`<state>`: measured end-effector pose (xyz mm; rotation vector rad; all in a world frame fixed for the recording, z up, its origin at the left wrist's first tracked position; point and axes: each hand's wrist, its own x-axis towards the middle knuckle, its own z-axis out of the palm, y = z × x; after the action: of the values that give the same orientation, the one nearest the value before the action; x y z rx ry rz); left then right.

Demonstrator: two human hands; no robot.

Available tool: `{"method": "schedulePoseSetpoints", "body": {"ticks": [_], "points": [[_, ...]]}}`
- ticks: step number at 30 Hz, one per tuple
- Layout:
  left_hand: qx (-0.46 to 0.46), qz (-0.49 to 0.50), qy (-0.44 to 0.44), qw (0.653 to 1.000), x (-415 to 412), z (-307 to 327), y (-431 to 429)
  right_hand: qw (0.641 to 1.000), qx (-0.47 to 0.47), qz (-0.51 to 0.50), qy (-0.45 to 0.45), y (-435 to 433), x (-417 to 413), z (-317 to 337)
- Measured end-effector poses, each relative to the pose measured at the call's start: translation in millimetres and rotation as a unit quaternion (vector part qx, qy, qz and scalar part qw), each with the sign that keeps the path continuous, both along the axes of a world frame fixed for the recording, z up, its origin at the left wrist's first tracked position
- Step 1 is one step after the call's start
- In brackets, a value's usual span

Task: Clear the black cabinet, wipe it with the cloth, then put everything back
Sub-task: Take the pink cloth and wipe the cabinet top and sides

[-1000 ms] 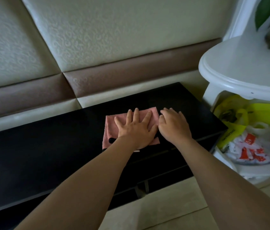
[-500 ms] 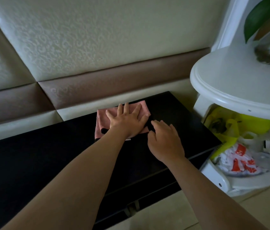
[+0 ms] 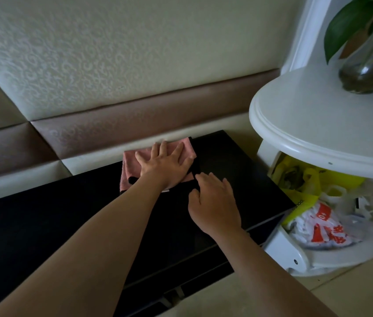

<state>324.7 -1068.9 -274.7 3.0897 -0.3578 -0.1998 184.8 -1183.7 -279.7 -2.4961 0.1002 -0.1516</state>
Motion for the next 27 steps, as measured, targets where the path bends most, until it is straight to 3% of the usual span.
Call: {"method": "schedulePoseSetpoints", "body": {"ticks": [16, 27], "points": [[0.024, -0.007, 0.005, 1.000, -0.3, -1.4, 5.5, 0.999, -0.047, 0.001, 0.024, 4.1, -0.5, 1.8], [0.003, -0.027, 0.000, 1.000, -5.1, 2.1, 7.3, 0.999, -0.023, -0.025, 0.008, 7.1, -2.0, 3.1]]}}
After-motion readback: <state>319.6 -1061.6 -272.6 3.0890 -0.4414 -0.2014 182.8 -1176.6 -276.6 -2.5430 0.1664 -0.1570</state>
